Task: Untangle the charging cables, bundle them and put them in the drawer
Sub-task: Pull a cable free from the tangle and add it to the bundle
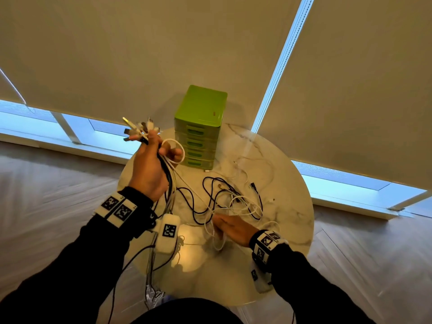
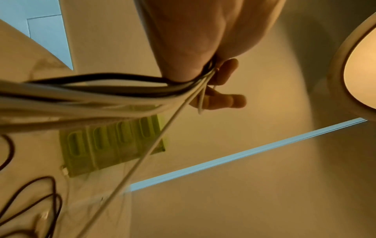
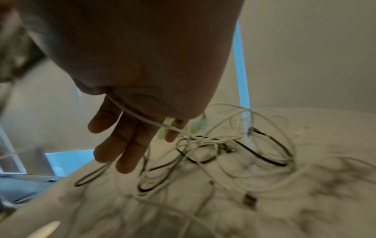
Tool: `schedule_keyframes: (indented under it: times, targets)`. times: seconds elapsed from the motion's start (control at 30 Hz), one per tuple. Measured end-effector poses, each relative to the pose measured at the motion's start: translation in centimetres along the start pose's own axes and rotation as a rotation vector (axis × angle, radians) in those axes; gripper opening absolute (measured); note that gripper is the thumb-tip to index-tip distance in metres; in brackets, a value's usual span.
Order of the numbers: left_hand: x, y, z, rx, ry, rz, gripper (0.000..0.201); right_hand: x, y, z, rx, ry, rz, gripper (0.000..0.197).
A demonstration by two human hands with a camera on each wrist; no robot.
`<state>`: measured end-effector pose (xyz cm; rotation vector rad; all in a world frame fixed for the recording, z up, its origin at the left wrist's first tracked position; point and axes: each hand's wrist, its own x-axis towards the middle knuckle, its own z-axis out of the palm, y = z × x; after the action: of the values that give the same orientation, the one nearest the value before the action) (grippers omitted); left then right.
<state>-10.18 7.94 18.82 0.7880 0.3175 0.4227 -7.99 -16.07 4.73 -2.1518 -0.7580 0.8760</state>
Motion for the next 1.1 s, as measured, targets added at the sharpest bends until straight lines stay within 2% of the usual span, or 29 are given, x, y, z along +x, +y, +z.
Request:
schedule_keyframes:
  times: [0.07, 0.13, 0.2, 0.3, 0.4, 0.47, 0.5, 0.6, 0.7, 0.8, 0.9, 1.0, 1.1]
  targets:
    - [0.2, 0.8, -0.1, 0.093, -0.027, 0.072, 0.025, 0.6, 1.2, -1.5, -0.113, 0.031, 0.094, 0.055]
    - [0.0, 0.7, -0.2, 0.296, -0.08, 0.142, 0.029, 1.6, 1.2, -3.4, -0.216, 0.092, 0.186, 0.057]
    - [-0.8, -0.1, -0.1, 0.533, -0.124, 0.179, 0.031, 2.8, -0.2, -5.4, -0.257, 0.251, 0.2, 0.054]
    - [-1.8, -2.0, -0.6, 0.795, -0.168, 0.143, 0.035, 4.0, -4.3, -7.0, -0.225, 0.52, 0.127, 0.053]
    - [-2.2, -3.8, -1.1, 0.955, -0.165, 0.054, 0.041, 3.3, -9.0, -6.6, -0.103, 0.618, -0.076, 0.042]
    - [-2.1, -4.6, -1.3, 0.907, -0.158, -0.021, 0.048, 2.7, -10.8, -5.5, -0.05, 0.58, -0.21, 0.029]
    - [-2.1, -4.7, -1.1, 0.843, -0.16, -0.06, 0.048, 2.5, -11.2, -4.9, -0.062, 0.548, -0.249, 0.03]
    - [-1.9, -4.5, -0.7, 0.656, -0.117, -0.133, 0.048, 2.4, -11.4, -3.6, -0.104, 0.459, -0.299, 0.03]
    - [-2.1, -4.1, 0.1, 0.557, -0.061, -0.122, 0.041, 1.9, -11.2, -2.8, 0.022, 0.315, -0.312, 0.027]
    - [-1.6, -3.7, 0.3, 0.445, -0.058, -0.101, 0.038, 1.9, -10.1, -2.5, 0.122, 0.172, -0.252, 0.045]
    - [-0.4, -2.7, -0.3, 0.363, -0.063, -0.015, 0.037, 2.2, -7.3, -2.8, 0.044, 0.09, -0.172, 0.059]
    - [1.1, -0.2, -0.7, 0.272, -0.057, 0.058, 0.036, 2.4, -3.4, -3.6, -0.072, 0.039, -0.03, 0.068]
    - [2.6, 2.6, -1.5, 0.209, -0.016, 0.137, 0.035, 1.8, -0.4, -4.6, -0.207, -0.054, 0.105, 0.061]
